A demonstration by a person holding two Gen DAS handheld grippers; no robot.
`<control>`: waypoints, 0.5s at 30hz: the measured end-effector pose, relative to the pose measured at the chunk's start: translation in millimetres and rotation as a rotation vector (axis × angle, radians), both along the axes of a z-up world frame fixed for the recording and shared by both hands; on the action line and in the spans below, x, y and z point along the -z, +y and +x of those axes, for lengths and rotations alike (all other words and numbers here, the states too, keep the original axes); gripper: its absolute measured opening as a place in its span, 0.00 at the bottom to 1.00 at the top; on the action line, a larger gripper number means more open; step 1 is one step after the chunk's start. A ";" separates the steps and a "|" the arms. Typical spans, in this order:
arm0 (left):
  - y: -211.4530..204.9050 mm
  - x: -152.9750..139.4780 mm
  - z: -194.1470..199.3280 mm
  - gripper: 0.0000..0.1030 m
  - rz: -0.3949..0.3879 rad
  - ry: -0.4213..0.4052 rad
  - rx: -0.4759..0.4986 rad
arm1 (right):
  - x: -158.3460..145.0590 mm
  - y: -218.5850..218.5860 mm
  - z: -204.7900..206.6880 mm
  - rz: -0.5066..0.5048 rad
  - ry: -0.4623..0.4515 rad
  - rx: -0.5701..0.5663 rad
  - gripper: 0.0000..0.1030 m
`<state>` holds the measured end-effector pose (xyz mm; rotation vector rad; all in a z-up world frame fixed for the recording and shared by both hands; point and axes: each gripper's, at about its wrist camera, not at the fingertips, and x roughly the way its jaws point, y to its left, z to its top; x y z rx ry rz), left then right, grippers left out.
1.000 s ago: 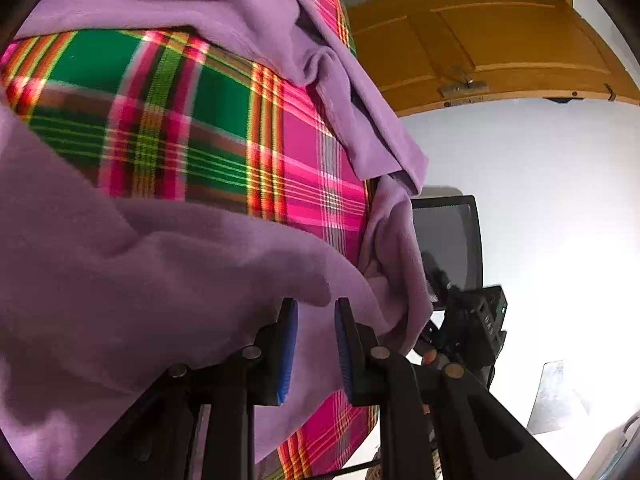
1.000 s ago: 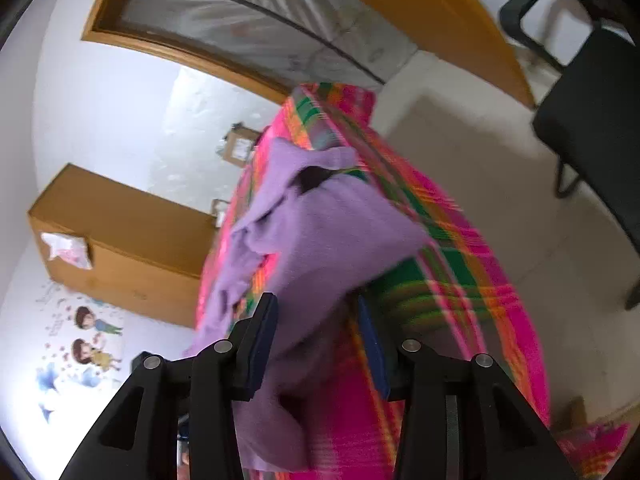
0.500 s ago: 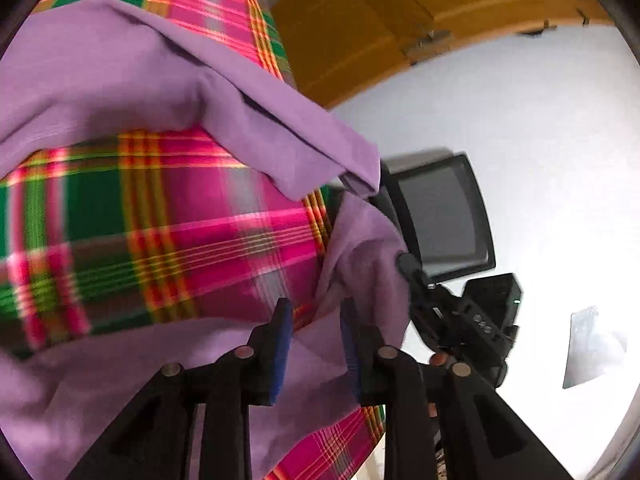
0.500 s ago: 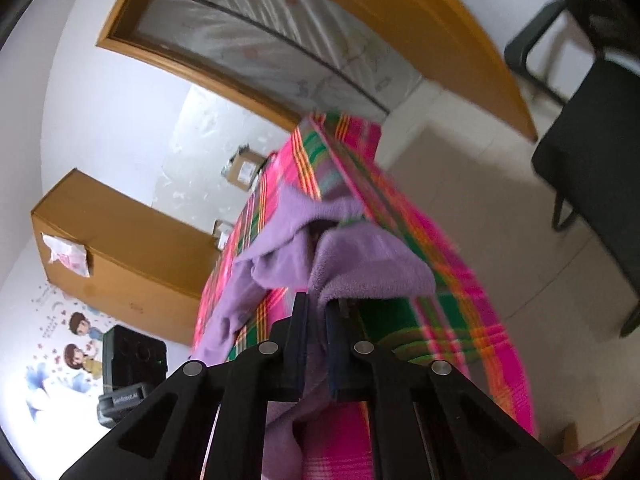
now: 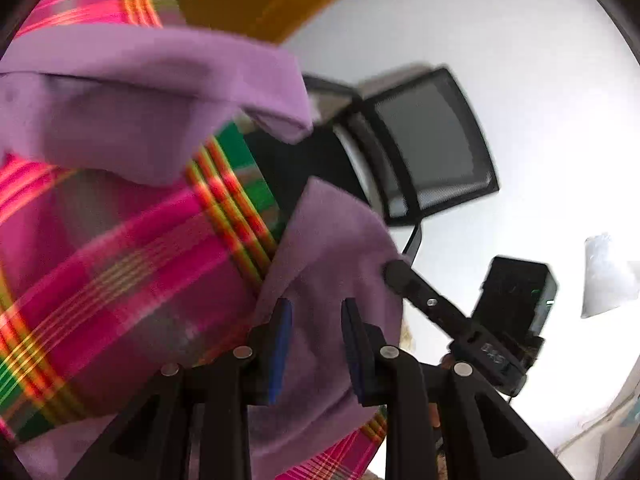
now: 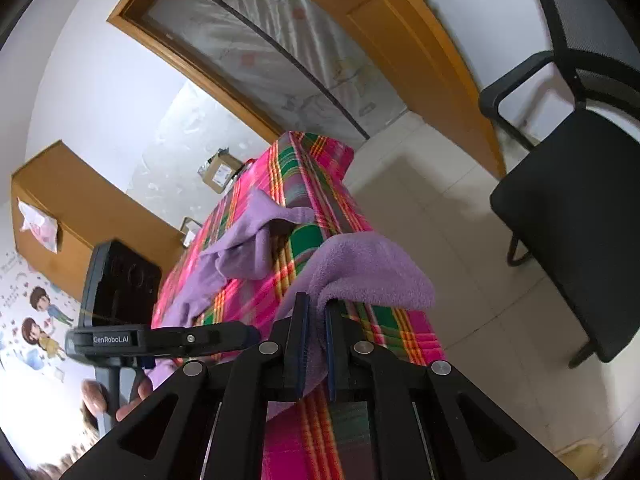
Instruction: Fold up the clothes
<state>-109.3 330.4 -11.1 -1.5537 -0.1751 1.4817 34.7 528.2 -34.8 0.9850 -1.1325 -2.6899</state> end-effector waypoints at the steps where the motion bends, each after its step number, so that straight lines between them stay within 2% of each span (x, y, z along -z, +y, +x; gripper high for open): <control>1: 3.2 2.1 -0.2 0.25 -0.013 0.001 -0.004 | 0.4 0.1 1.4 0.000 0.000 -0.001 0.08; 3: 5.7 1.7 -1.6 0.25 0.007 0.009 -0.017 | 0.9 2.0 6.2 -0.004 0.007 0.002 0.08; 9: 9.7 -4.8 -3.4 0.25 -0.048 0.097 -0.028 | 5.2 4.0 14.3 0.020 0.000 0.006 0.08; 15: 23.5 -5.3 4.3 0.27 -0.110 0.156 0.039 | 12.8 8.6 22.1 0.000 -0.001 0.016 0.08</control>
